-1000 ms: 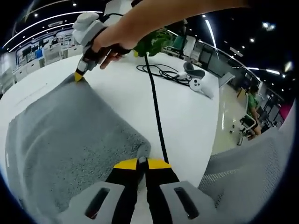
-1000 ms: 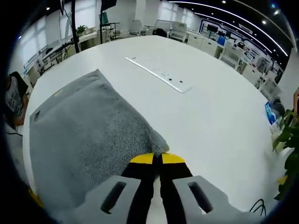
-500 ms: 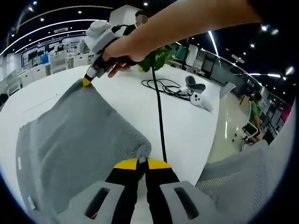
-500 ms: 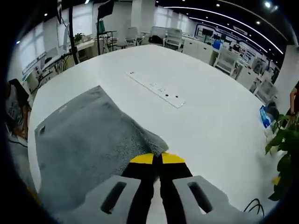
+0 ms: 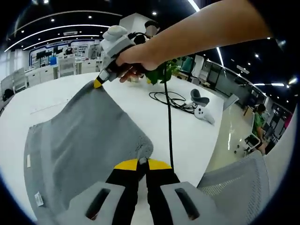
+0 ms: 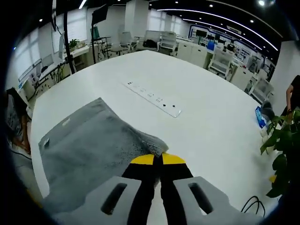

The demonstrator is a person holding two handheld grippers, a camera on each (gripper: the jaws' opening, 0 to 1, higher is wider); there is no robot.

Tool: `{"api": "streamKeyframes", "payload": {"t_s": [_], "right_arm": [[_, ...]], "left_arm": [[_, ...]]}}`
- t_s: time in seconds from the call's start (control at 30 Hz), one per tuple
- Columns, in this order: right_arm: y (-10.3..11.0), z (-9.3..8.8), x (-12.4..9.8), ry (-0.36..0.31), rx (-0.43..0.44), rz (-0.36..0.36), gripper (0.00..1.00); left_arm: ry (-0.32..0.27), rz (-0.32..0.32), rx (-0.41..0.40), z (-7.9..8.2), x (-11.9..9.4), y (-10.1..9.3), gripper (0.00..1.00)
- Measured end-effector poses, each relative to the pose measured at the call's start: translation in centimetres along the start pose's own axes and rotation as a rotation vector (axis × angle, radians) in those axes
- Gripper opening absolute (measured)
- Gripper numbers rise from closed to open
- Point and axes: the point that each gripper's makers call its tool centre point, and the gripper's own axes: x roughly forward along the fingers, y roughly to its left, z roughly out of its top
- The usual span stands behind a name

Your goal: Fold the towel on the table until its edges align and the towel forms a compact rectangular stack.

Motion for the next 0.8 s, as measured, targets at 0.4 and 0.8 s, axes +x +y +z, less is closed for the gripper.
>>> {"api": "streamKeyframes", "payload": {"t_s": [0.4,0.8], "right_arm": [[0.9,2.0,-0.6,-0.009,-0.004,-0.025,0.00],[2.6,4.1,-0.6,-0.035,0.039,-0.041,0.00]], "left_arm": [[-0.058,0.016,-0.049,0.9,-1.9,1.0,0.05],[-0.112,0.052,-0.096,0.7,-4.2,2.3,0.05]]}}
